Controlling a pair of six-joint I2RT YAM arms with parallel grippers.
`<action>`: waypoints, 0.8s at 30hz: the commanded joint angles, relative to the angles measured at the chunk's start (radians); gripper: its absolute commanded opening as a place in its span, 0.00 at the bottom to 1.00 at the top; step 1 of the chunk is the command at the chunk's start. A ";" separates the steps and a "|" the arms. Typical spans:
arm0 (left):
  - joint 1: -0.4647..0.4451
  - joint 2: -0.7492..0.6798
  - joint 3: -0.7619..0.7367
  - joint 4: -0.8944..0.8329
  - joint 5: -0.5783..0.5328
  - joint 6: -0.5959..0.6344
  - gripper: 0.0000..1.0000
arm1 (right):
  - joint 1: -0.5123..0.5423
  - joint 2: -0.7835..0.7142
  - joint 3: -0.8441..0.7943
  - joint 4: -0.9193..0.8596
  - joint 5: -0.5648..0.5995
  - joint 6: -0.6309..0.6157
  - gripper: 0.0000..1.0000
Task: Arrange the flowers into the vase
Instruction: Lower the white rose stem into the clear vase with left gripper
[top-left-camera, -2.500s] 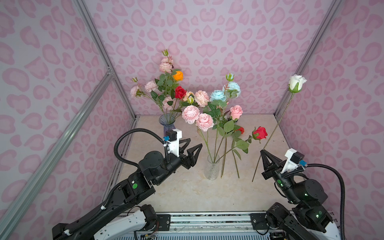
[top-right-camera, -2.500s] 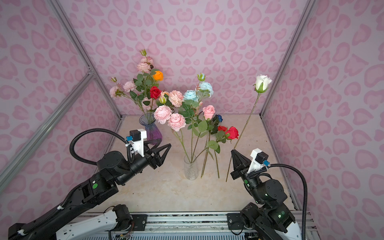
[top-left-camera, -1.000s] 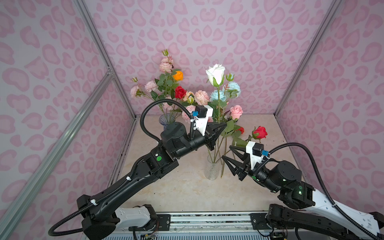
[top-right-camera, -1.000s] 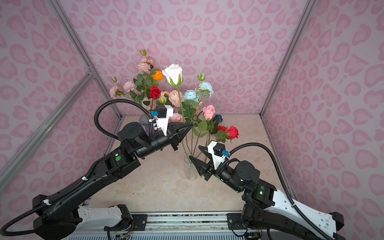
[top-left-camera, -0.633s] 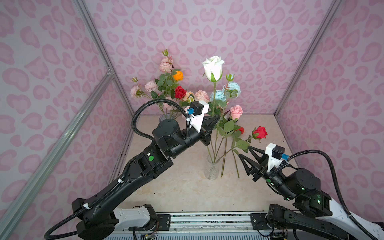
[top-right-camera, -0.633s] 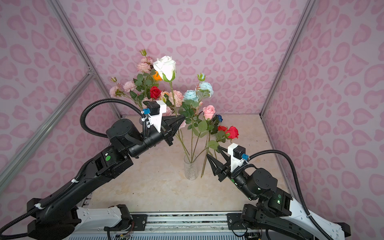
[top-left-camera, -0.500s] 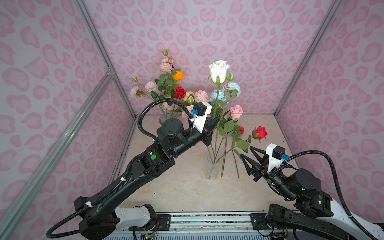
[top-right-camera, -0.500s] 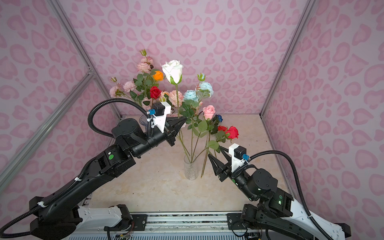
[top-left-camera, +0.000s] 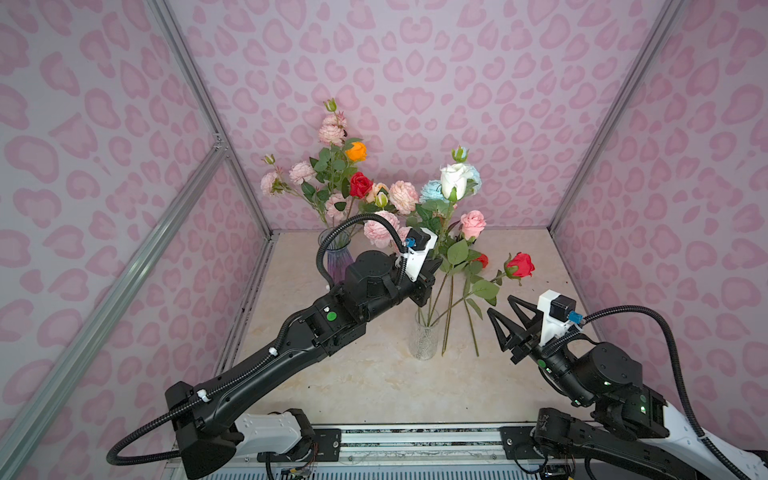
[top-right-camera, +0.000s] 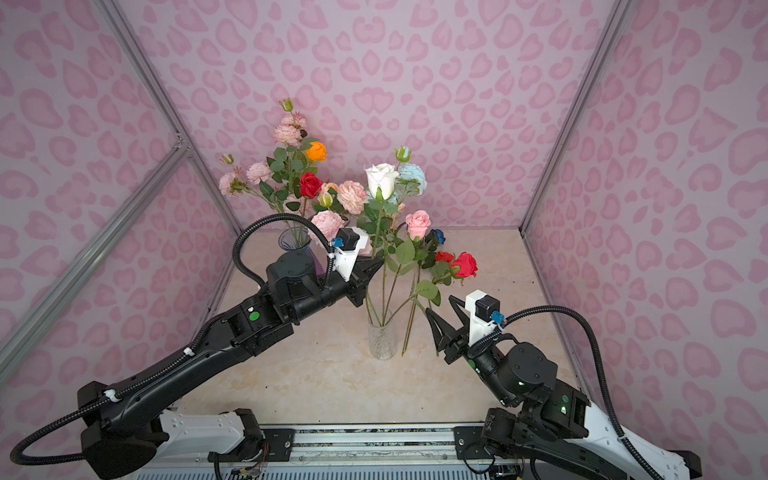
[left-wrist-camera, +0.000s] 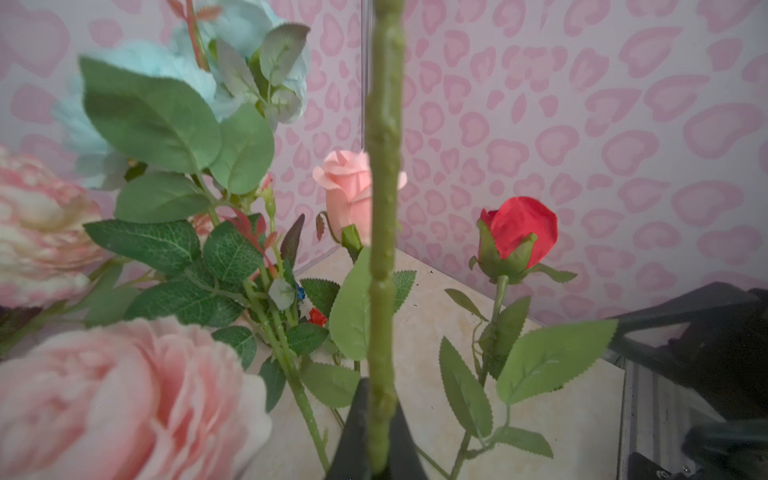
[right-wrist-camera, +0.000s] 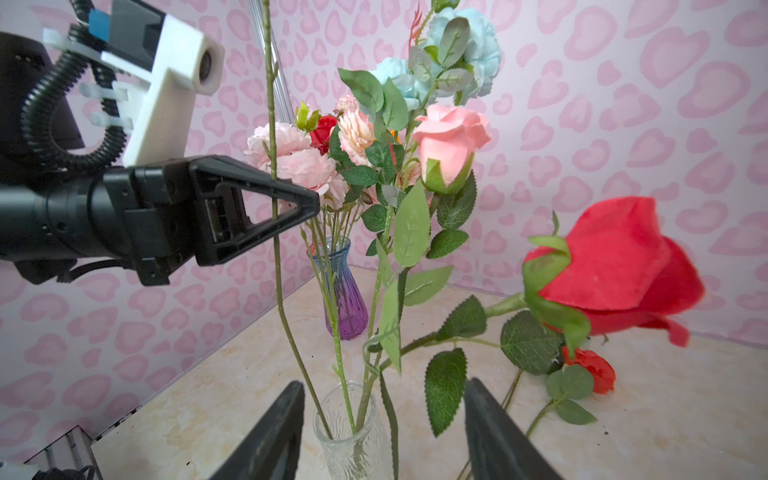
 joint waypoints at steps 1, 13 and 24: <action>-0.001 0.010 -0.041 0.070 0.001 -0.036 0.05 | 0.000 -0.010 -0.007 -0.027 0.022 0.019 0.61; -0.001 -0.010 -0.110 0.082 0.012 -0.071 0.42 | -0.001 -0.021 0.011 -0.068 0.053 0.016 0.62; -0.001 -0.176 -0.206 0.071 -0.005 -0.103 0.48 | -0.001 -0.041 0.053 -0.202 0.181 0.090 0.41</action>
